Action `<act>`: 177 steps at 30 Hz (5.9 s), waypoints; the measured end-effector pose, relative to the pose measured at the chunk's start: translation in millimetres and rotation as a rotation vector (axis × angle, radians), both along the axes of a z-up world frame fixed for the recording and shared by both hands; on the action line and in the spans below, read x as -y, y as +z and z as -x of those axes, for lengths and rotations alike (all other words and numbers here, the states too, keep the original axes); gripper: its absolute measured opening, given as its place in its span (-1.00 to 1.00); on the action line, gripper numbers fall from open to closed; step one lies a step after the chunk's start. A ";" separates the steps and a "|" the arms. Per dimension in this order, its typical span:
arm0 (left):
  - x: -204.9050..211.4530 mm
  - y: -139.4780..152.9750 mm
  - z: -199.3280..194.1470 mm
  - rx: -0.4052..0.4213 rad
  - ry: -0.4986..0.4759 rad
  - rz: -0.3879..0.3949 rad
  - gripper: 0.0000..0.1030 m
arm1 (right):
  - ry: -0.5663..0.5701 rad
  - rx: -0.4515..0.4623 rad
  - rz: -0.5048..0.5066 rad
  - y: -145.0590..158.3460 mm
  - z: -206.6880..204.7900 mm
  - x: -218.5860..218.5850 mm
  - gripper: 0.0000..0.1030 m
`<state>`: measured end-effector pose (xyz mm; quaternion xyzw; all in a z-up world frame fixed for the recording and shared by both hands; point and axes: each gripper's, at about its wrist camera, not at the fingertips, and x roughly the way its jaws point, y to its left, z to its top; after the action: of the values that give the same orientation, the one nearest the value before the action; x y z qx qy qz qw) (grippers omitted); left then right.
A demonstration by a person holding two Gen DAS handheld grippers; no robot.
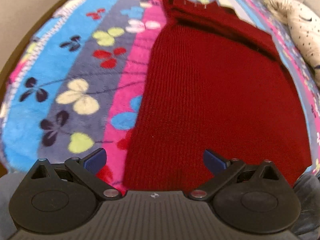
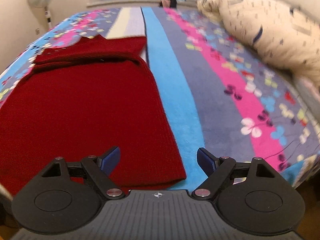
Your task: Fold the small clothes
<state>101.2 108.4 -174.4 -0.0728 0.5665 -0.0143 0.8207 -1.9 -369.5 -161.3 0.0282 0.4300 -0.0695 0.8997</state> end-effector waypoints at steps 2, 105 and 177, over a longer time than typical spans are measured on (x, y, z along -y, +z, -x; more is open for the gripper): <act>-0.2 -18.1 -15.0 -0.060 -0.020 0.024 0.99 | -0.022 -0.055 -0.083 -17.2 -20.9 19.5 0.65; -1.9 47.8 -278.9 0.234 0.026 0.008 -0.76 | -0.280 0.114 -0.302 11.7 -262.8 80.0 -0.86; -3.7 -16.8 -315.8 0.129 0.148 -0.046 0.31 | -0.194 0.006 -0.165 -48.1 -336.5 37.9 -0.68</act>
<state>417.0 112.1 -191.2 -0.0942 0.5058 0.0547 0.8558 334.6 -407.3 -209.4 0.1440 0.4270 -0.1205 0.8845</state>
